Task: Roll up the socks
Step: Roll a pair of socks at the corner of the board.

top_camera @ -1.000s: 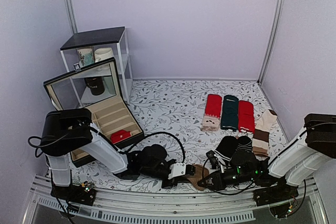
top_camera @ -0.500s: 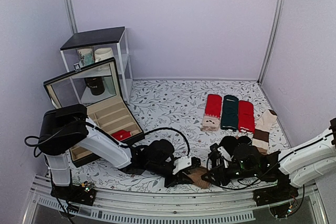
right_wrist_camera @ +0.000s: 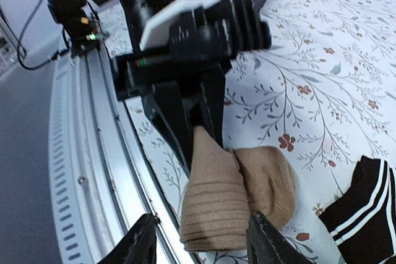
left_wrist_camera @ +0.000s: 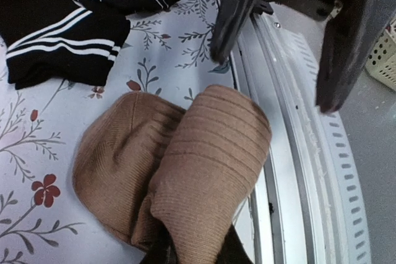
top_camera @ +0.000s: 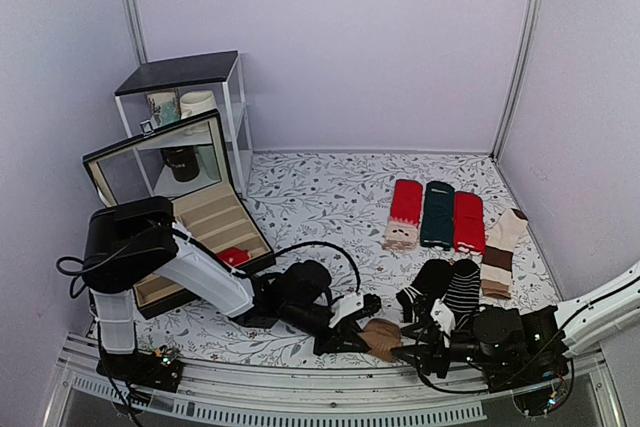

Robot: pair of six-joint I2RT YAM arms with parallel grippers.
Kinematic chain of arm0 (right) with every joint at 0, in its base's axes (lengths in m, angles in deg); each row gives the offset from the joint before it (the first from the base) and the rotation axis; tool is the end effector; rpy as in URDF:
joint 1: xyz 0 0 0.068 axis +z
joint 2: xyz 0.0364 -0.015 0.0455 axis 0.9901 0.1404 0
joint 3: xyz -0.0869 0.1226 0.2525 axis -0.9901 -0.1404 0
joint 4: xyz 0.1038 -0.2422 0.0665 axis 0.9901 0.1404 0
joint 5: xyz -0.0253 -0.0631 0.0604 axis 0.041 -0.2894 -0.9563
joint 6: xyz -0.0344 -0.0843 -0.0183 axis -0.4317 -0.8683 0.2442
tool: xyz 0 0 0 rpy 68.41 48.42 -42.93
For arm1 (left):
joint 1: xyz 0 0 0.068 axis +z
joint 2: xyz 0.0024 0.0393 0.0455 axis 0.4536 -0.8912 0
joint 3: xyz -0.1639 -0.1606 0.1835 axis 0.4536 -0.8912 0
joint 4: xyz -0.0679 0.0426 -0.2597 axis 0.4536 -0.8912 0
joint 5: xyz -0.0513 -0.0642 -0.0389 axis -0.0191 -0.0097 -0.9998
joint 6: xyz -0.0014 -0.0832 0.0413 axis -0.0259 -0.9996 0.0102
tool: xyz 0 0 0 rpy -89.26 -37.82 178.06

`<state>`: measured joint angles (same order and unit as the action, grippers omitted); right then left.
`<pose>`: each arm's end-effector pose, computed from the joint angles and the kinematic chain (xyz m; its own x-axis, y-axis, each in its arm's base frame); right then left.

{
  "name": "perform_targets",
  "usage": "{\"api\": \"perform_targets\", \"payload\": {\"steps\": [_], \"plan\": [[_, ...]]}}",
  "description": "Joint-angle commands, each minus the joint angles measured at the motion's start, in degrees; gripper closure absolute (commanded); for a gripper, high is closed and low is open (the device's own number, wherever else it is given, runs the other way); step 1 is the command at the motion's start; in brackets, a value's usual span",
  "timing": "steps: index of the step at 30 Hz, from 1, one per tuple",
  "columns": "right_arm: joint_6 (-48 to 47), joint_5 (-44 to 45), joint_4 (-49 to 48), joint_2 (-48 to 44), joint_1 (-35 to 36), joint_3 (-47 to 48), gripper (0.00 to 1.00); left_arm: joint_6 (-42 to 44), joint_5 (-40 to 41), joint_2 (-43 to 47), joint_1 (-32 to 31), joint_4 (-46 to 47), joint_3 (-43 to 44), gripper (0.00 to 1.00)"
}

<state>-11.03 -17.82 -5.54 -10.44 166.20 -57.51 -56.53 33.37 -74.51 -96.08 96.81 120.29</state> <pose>0.0427 0.2021 0.1325 -0.3428 -0.2809 -0.8964 -0.8703 0.4541 0.1906 0.1097 -0.3982 0.0706 -0.2769 0.5841 -0.7630 0.9408 0.0034 -0.3388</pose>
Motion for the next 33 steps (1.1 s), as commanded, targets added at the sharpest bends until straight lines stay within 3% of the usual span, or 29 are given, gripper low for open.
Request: {"api": "perform_targets", "payload": {"steps": [1,10,33], "plan": [[-0.4,10.2,-1.6,10.1,4.6,2.8,0.49,-1.8,0.1,-6.6,0.4,-21.5,-5.1,1.00],[3.5,19.9,-0.4,23.8,8.9,8.4,0.46,-1.0,-0.2,-7.7,0.6,-22.2,-4.3,1.00],[0.4,14.5,-6.0,20.4,8.7,4.9,0.50,-0.3,-0.8,-9.5,0.6,-22.9,-3.2,1.00]]}}
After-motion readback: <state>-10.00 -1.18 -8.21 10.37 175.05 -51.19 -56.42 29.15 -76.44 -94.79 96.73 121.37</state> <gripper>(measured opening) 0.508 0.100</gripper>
